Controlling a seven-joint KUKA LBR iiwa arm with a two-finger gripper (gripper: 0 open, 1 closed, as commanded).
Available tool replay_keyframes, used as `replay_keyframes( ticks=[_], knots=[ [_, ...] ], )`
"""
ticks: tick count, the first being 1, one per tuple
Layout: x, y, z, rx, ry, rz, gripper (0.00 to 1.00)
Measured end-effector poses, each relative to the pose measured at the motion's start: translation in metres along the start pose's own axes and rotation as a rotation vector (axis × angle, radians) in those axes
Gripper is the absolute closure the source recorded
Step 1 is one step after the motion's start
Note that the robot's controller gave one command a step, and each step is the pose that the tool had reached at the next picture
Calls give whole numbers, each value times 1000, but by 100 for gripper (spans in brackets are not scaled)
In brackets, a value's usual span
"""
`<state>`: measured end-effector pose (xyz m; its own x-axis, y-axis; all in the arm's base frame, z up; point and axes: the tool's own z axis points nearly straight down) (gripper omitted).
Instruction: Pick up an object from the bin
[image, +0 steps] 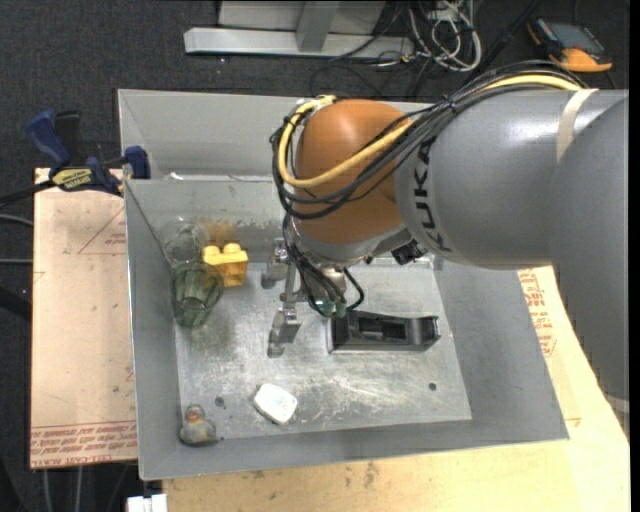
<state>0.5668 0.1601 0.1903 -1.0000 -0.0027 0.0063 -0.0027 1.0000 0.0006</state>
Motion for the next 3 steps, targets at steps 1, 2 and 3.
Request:
replay_keyframes(
  ticks=[1, 2, 3],
  knots=[
    [-2, -1, -4, -1, -7, 3, 0],
    [-28, 37, 65, -2, -15, -56, 0],
    [-77, 36, 53, 0, -1, 46, 0]
  ],
)
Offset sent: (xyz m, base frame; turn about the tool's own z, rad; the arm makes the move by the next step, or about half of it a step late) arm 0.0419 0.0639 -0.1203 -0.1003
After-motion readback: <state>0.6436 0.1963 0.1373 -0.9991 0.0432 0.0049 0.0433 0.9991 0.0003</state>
